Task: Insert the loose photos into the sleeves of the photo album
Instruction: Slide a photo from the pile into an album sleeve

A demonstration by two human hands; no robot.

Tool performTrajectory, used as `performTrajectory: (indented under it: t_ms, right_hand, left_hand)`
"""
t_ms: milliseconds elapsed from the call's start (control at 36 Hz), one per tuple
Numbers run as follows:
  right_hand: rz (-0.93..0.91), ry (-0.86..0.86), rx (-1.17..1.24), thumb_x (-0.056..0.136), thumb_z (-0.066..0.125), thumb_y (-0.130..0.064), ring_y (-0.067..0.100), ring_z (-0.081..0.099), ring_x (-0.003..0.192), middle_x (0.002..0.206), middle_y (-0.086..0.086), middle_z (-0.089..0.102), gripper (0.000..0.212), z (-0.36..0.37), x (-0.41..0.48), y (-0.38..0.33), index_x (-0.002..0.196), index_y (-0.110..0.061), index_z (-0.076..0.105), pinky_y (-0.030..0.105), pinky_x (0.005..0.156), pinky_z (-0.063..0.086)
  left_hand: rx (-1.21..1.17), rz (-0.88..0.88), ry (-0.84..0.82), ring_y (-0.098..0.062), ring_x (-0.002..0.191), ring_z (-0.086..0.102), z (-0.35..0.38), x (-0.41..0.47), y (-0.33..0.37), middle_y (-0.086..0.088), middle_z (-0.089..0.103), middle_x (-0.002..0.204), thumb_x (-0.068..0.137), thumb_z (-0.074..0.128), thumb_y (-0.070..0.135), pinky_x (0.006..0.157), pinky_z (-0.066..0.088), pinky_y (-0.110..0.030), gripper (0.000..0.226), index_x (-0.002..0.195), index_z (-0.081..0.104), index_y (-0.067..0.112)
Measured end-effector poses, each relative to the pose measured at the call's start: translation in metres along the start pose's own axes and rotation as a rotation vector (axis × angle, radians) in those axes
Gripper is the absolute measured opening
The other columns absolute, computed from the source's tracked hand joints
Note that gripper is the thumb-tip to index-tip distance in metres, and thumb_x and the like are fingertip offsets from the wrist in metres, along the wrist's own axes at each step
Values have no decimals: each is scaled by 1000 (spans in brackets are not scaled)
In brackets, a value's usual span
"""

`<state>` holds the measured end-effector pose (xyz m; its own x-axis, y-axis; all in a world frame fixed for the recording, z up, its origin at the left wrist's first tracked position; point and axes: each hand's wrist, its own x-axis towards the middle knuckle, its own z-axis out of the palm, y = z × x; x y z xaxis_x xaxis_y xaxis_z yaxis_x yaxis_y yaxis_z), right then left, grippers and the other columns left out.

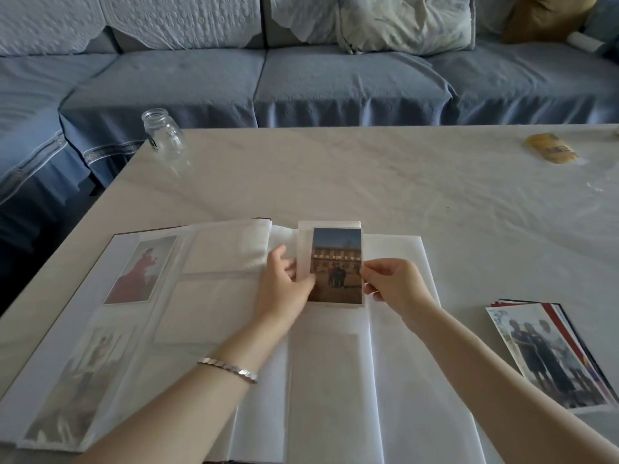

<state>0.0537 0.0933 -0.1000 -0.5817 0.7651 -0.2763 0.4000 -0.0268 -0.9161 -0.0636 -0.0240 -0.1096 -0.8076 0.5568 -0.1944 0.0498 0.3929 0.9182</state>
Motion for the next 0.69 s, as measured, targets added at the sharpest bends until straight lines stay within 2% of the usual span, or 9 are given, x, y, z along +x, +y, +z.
performTrajectory:
  t_ms: [56, 139, 250, 361, 417, 472, 556, 639, 694]
  right_hand:
    - [19, -4, 21, 90, 57, -5, 3, 50, 43, 57, 3, 57, 12, -2, 0, 1, 82, -8, 65, 12, 45, 40]
    - [23, -32, 7, 91, 57, -5, 6, 50, 45, 59, 3, 57, 12, -3, -1, 0, 83, -10, 64, 15, 46, 39]
    - [6, -77, -79, 91, 56, -6, 7, 50, 48, 59, 1, 57, 18, -3, -1, 0, 77, -13, 66, 17, 48, 39]
    - [-16, -128, -205, 92, 50, -9, 16, 47, 56, 52, -2, 56, 28, 2, -3, -4, 76, 8, 66, 25, 56, 39]
    - [-16, -120, -210, 92, 51, -15, 19, 43, 57, 52, -1, 54, 33, 4, -5, -5, 74, 10, 64, 29, 60, 37]
    - [-6, -75, -158, 90, 58, -25, 19, 42, 57, 57, 2, 55, 35, 3, -6, -6, 78, 6, 68, 28, 60, 35]
    - [-19, -2, -102, 81, 70, -34, 11, 52, 61, 72, -1, 64, 21, 3, -6, -5, 85, -14, 71, 19, 57, 40]
    - [0, 48, -99, 76, 76, -30, 5, 54, 63, 75, -6, 64, 20, 4, -5, -4, 89, -18, 67, 15, 52, 38]
    - [5, 74, -99, 75, 77, -27, 6, 53, 61, 73, -6, 64, 17, 4, -5, -3, 85, -16, 68, 16, 51, 37]
  left_hand:
    - [39, -54, -91, -17, 108, 54, -6, 0, -1, -4, 50, 126, 79, 69, 3, 85, 40, -19, 71, 141, 34, 8]
    - [31, -8, -207, -16, 95, 60, -13, -6, -8, -11, 61, 120, 76, 68, -9, 71, 46, -8, 63, 133, 46, 7]
    - [2, 43, -234, -14, 90, 61, -17, -9, -15, -5, 63, 108, 77, 64, -14, 69, 48, -8, 62, 131, 45, 8]
    - [-9, 75, -255, -12, 91, 61, -17, -11, -16, 0, 60, 107, 79, 61, -16, 69, 48, -7, 62, 133, 42, 8]
    - [-13, 74, -257, -12, 93, 61, -17, -10, -17, 1, 60, 109, 79, 62, -15, 72, 49, -9, 64, 135, 41, 8]
    - [-13, 78, -265, -14, 96, 62, -17, -9, -19, -3, 62, 115, 79, 62, -14, 75, 50, -11, 64, 135, 41, 8]
    - [-13, 78, -272, -13, 96, 63, -17, -9, -20, -4, 62, 119, 79, 63, -13, 75, 50, -10, 65, 136, 41, 9]
    - [-18, 89, -283, -9, 91, 62, -18, -10, -19, 1, 62, 110, 79, 63, -14, 73, 49, -9, 66, 136, 40, 10]
    - [-37, 86, -308, -7, 89, 63, -19, -11, -20, 2, 62, 109, 76, 63, -18, 72, 50, -11, 72, 135, 39, 14]
